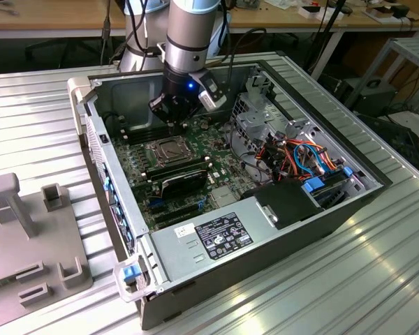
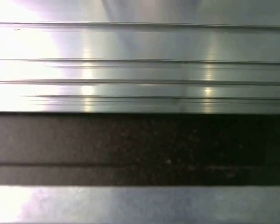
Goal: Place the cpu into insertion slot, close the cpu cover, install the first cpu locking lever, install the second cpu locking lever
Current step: 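Close the cpu cover, then install the first cpu locking lever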
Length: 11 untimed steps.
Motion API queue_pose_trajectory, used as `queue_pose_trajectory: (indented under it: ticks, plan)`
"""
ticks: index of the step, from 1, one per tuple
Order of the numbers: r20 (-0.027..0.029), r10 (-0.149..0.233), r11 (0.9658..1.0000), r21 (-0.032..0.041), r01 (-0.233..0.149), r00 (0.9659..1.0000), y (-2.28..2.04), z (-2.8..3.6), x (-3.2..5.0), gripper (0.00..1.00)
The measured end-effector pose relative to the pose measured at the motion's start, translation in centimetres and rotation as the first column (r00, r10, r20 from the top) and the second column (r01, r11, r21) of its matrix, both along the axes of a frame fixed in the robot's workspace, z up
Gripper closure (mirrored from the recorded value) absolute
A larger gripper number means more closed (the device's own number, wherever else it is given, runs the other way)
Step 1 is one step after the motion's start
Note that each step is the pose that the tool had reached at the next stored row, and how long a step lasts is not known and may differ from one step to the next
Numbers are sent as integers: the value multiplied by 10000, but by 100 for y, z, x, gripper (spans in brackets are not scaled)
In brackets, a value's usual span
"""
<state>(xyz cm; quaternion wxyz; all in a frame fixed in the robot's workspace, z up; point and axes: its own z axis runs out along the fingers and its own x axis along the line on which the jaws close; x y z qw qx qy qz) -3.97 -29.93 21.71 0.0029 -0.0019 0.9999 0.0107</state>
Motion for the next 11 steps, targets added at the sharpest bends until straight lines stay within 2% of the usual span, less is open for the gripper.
queue_pose_trajectory:
  ticks: [11]
  plan:
    - [-1,2,10000,-1,-2,10000,-8,1,0,89]
